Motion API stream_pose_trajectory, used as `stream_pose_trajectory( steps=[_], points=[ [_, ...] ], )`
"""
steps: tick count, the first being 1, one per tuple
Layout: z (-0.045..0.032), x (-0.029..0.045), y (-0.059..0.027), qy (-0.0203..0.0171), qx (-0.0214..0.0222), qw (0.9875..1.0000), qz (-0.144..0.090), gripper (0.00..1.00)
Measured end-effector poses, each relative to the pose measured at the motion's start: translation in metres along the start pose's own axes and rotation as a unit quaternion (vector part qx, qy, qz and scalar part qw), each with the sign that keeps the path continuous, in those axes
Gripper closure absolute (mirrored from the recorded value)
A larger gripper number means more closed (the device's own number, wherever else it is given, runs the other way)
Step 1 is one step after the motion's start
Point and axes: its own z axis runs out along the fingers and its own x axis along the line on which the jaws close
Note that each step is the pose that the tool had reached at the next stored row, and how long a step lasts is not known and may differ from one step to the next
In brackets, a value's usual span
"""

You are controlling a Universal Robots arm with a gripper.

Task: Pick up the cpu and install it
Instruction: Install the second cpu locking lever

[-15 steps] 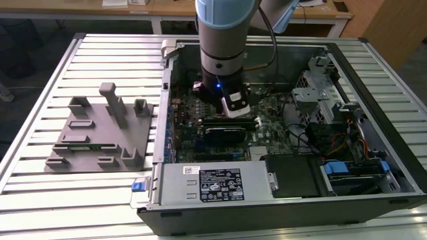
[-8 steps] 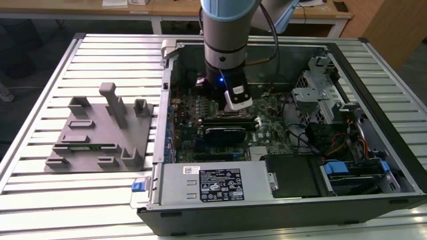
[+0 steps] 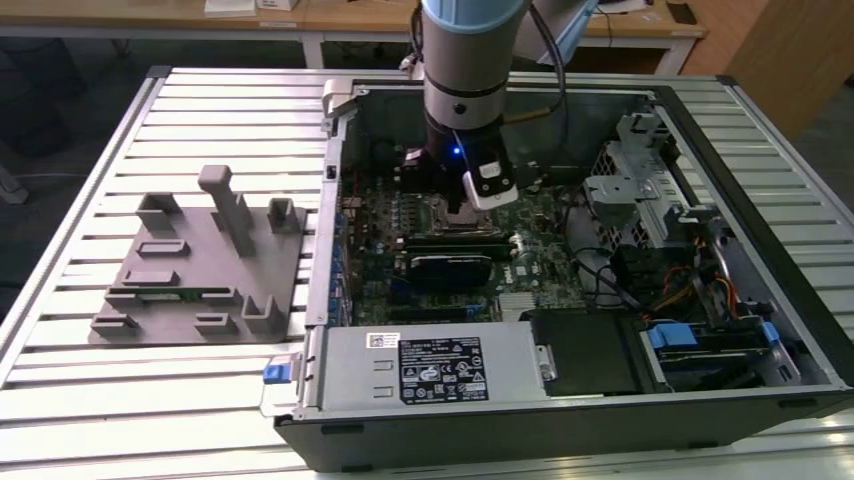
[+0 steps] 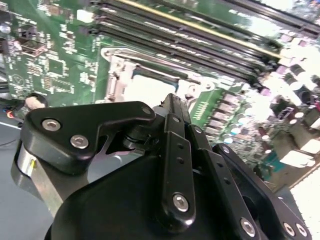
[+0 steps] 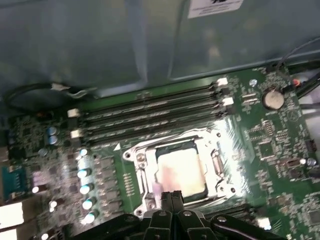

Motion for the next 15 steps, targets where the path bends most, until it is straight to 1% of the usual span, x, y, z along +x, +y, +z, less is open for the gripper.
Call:
stream_pose_trajectory(
  steps=[4,8,15],
  points=[
    [0.0014,-0.0091,0.0058,-0.0006,0.002,1.0,0.001,0.89],
    [0.0023,-0.0185,0.0094,-0.0011,0.0031,1.0,0.002,0.89],
    [0.0024,-0.0193,0.01,-0.0011,0.0032,1.0,0.002,0.89]
  ],
)
